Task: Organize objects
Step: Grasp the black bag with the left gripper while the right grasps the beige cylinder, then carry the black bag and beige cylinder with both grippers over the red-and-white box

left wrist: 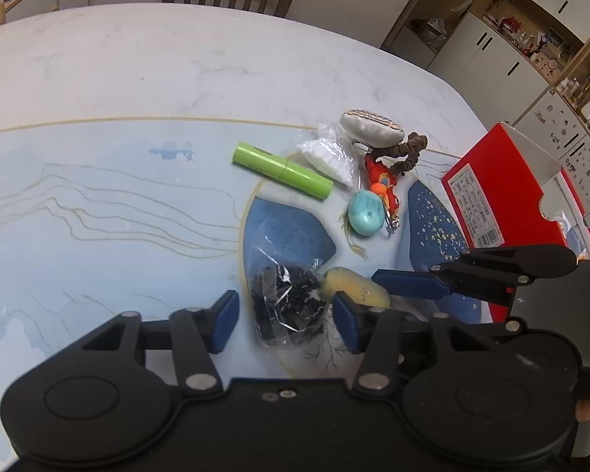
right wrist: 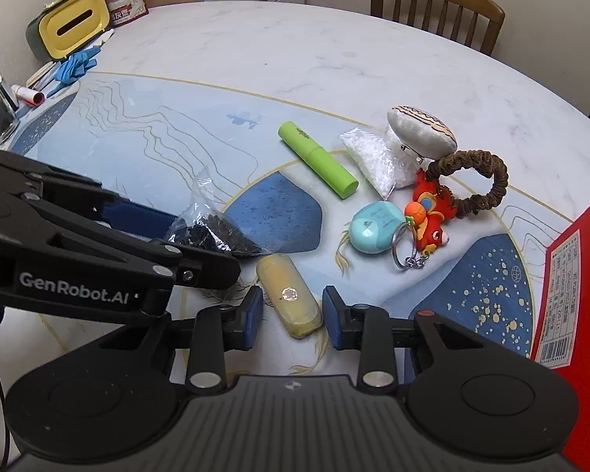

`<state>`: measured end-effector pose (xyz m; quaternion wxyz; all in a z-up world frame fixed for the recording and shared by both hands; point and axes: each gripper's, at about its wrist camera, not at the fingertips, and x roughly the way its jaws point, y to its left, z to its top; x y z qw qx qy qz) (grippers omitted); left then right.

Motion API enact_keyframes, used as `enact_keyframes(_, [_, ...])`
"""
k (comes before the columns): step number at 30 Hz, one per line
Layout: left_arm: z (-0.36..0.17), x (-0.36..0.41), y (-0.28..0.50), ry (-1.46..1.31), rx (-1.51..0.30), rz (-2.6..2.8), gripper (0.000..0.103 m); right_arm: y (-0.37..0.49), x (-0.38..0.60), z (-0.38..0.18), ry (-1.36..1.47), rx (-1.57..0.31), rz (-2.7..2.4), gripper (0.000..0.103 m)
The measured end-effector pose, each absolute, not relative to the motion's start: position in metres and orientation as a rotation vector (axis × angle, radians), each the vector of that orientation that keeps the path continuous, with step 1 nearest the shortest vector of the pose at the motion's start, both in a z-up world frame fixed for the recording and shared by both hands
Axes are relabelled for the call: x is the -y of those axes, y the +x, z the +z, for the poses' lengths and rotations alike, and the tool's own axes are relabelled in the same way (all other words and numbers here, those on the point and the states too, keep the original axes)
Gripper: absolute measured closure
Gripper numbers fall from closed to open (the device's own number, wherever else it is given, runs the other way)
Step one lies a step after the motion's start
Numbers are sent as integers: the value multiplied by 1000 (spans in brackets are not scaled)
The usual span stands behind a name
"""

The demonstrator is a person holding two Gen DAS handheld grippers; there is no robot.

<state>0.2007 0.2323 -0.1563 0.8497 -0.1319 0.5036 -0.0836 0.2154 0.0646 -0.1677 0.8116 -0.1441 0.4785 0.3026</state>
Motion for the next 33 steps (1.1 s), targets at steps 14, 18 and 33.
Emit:
enact_keyframes(14, [-159,-229,198,-320,-1081,-154,75,199,-56,-165,-212,-1053,579,80])
enact_keyframes(18, [-156,-226,195,-326,-1094,-144,76,190,-49,-162,-174,-1073,563,80])
enact_keyframes(33, [-123,-209,171,-373,-1097,-175,76,160,9,-126,-52,-1071,529,83])
